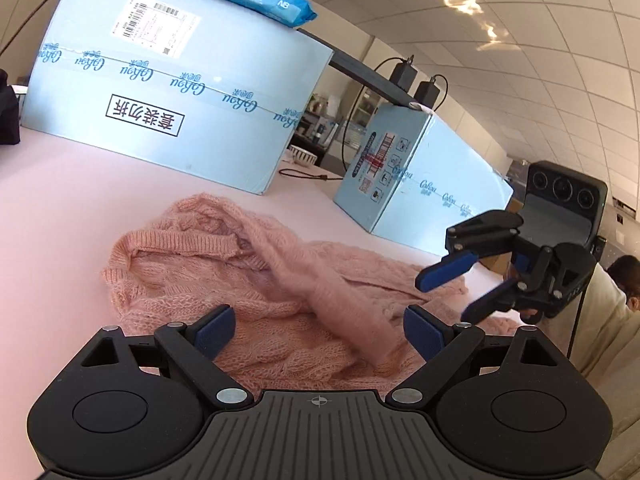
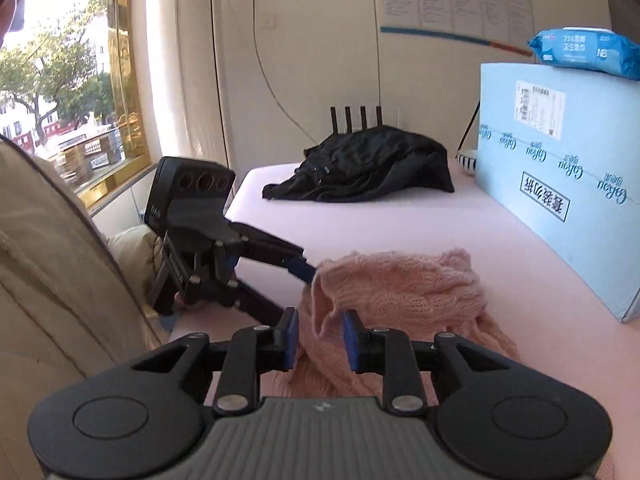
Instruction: Fold clothes
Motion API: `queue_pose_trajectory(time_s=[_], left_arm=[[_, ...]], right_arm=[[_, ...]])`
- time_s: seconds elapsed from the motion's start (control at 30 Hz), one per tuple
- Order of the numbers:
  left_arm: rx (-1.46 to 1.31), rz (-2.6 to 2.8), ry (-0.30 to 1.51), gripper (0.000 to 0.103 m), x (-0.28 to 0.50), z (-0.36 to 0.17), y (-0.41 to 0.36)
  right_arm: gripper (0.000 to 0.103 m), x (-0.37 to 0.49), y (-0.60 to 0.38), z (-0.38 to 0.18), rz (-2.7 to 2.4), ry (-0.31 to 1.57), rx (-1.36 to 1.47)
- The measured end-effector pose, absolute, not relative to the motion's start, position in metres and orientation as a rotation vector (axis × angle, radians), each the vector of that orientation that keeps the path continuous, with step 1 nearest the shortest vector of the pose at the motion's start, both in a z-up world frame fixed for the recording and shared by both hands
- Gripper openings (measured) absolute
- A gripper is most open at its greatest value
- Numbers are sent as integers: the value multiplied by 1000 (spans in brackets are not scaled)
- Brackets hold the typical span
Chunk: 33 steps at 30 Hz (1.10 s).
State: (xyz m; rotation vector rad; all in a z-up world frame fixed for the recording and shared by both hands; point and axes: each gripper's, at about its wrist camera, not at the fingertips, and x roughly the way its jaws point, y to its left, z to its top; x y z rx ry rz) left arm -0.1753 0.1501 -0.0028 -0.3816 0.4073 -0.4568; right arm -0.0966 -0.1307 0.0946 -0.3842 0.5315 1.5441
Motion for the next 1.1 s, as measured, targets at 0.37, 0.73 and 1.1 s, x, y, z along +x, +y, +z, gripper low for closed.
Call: queue_pose_trajectory(time_s=[0.37,0.73,1.1], left_arm=[[-400,-384,400,93,-194,0,159],[-413,-407,498,93,-197,1,163],[-641,-340,710,93,-183,-2,176]], right_arm=[[83,-50,-117,78,1532,637,30],[82,-52,-98,49,1472,712,5],[87,-97,-257,95,922,418,368]])
